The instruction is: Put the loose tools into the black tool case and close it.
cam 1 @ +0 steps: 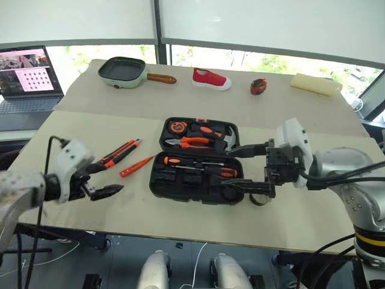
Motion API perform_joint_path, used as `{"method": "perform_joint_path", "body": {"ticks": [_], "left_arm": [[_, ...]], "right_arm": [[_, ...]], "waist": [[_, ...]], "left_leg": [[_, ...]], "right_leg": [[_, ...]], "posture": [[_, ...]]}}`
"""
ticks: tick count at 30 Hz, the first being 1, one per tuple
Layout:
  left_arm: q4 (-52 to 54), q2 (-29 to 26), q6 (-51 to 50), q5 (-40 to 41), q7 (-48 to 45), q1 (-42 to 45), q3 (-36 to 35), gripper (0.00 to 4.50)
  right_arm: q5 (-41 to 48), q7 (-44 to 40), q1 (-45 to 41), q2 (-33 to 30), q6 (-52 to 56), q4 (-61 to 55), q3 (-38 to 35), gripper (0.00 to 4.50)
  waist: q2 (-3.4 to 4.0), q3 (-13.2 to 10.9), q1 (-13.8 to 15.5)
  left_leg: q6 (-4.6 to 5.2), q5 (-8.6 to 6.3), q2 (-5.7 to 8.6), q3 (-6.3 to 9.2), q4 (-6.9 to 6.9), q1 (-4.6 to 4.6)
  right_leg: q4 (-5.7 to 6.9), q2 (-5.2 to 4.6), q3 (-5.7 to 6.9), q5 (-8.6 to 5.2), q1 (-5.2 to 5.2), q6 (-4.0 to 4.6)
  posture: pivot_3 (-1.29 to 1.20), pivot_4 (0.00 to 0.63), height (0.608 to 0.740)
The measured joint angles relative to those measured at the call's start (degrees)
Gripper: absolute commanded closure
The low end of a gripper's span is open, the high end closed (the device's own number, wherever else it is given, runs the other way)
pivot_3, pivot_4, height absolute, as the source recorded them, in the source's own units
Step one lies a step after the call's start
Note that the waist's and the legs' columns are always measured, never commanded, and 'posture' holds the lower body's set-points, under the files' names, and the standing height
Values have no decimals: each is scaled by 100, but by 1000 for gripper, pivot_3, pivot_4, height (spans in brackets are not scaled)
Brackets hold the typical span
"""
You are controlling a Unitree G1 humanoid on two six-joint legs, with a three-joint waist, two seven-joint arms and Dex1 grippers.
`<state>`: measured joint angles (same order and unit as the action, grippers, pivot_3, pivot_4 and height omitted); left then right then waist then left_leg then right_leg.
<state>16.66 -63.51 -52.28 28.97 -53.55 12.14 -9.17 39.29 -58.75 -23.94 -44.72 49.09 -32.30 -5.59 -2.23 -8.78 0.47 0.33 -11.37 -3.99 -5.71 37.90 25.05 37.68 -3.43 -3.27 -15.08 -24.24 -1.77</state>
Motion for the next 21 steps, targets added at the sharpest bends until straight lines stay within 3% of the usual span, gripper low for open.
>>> {"method": "perform_joint_path", "body": {"ticks": [6, 15, 18, 21], "left_arm": [[-2123, 130, 541, -1477, -1181, 2489, 2636, 0], [-3951, 1068, 1609, -2748, -1960, 3813, 3733, 0], [-4175, 1177, 1821, -3002, -2112, 3928, 3764, 726], [-4406, 1300, 2122, -3220, -2184, 4001, 3740, 2030]], "right_arm": [[397, 542, 525, -25, 170, -623, -187, 69], [901, 1378, 995, -7, 280, -1238, -323, 69], [943, 1562, 1067, -25, 279, -1342, -393, 0], [940, 1687, 1126, -133, 270, -1437, -434, 0]], "waist": [[-2, -1, -1], [-9, -3, 7], [-10, -2, 11], [-10, 1, 13]], "left_leg": [[0, 0, 2, 4, -4, 15], [1, 0, 4, 16, 0, 25], [1, 0, 4, 19, 1, 23], [1, 0, 5, 20, 2, 23]], "right_leg": [[-2, 11, -1, -2, -7, -1], [-3, 9, 0, -2, -7, -6], [-2, 9, 1, -3, -4, -7], [-3, 8, 1, -3, -2, -8]], "posture": [[0, 150, 740], [0, 150, 740], [0, 150, 740], [0, 150, 740]]}}
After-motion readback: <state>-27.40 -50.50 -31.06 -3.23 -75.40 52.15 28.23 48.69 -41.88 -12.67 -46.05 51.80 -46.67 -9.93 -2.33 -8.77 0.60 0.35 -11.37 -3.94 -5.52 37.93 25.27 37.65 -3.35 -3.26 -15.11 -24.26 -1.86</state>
